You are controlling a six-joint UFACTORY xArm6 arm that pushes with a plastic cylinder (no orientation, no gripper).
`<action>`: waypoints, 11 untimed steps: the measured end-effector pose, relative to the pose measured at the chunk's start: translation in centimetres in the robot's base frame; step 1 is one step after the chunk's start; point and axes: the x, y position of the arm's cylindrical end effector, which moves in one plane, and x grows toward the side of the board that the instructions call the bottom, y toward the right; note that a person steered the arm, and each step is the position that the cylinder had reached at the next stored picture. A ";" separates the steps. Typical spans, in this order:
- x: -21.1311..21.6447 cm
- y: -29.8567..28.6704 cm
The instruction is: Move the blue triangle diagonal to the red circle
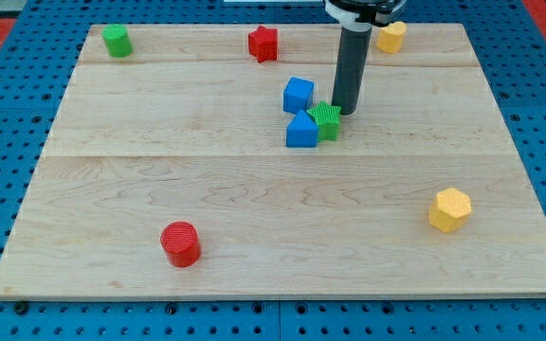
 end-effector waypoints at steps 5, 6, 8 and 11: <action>5.8 -5.3; 5.2 -9.0; 2.3 -13.4; 2.7 -19.6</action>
